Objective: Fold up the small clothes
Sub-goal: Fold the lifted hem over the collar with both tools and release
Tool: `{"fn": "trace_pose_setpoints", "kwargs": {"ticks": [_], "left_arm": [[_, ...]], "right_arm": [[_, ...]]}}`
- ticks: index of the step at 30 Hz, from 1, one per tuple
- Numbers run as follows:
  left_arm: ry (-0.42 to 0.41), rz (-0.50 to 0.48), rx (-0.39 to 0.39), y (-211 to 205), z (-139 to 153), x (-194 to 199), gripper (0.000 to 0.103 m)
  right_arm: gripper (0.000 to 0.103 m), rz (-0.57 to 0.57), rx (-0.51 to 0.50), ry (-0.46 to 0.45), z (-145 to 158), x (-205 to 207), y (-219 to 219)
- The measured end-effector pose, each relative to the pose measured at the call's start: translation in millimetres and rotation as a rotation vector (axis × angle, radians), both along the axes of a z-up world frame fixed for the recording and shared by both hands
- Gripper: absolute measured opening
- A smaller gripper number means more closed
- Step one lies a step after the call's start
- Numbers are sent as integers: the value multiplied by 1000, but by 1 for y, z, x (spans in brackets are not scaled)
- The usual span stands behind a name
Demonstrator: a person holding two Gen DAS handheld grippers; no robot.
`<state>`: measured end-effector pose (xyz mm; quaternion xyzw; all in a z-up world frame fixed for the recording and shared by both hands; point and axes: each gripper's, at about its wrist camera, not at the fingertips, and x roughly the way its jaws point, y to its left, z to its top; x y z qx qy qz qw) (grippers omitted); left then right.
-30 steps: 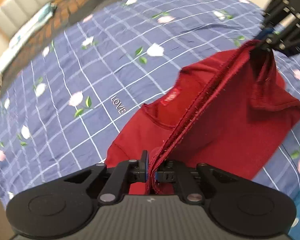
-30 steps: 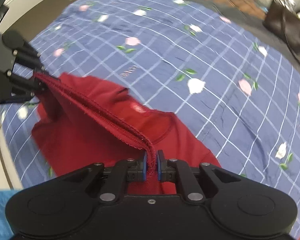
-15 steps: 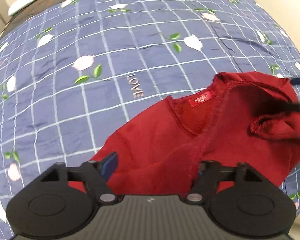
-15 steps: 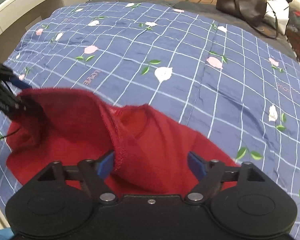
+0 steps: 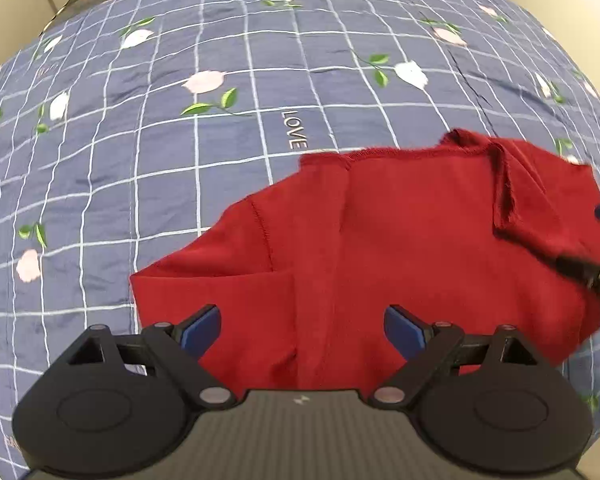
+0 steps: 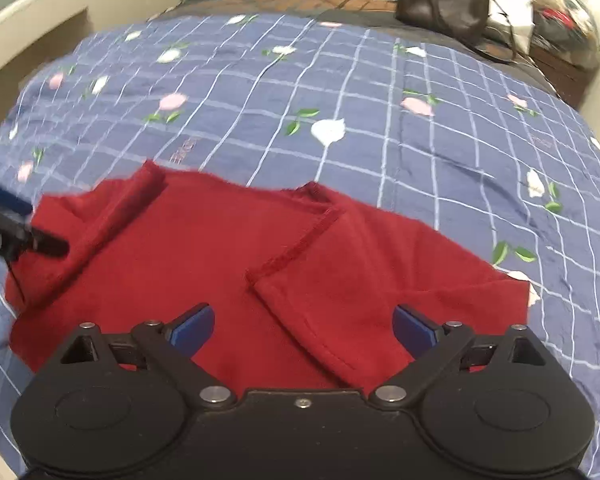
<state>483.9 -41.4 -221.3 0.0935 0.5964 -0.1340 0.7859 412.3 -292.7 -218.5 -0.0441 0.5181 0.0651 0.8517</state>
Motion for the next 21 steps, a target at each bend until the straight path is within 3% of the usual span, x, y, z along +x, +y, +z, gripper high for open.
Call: {"fn": "trace_pose_setpoints", "kwargs": {"ticks": [2, 4, 6, 7, 9, 10, 12, 16, 19, 21], "left_arm": [[-14, -22, 6, -4, -3, -1, 92], [-50, -64, 61, -12, -11, -5, 93], [-66, -90, 124, -20, -23, -7, 90], [-61, -98, 154, -24, -30, -7, 86], [-45, -98, 196, -28, -41, -5, 64], [-41, -87, 216, -28, -45, -4, 58], [-40, -46, 226, -22, -47, -2, 49], [-54, 68, 192, 1, -39, 3, 39], [-40, 138, 179, 18, -37, 6, 39], [-35, 187, 222, 24, -36, 9, 39]], "right_arm": [[87, 38, -34, 19, -12, 1, 10], [85, 72, -64, 31, -24, 1, 18], [73, 111, -111, 31, -37, 3, 26], [68, 123, -131, 32, -42, 5, 27], [49, 115, -140, 30, -46, 10, 24], [44, 92, -127, 23, -44, 13, 19], [18, 42, -105, 4, -37, 19, 6], [12, -103, -44, -32, -19, 33, -31], [12, -225, -48, -50, -10, 39, -60], [12, -305, -60, -41, -7, 44, -79]]}}
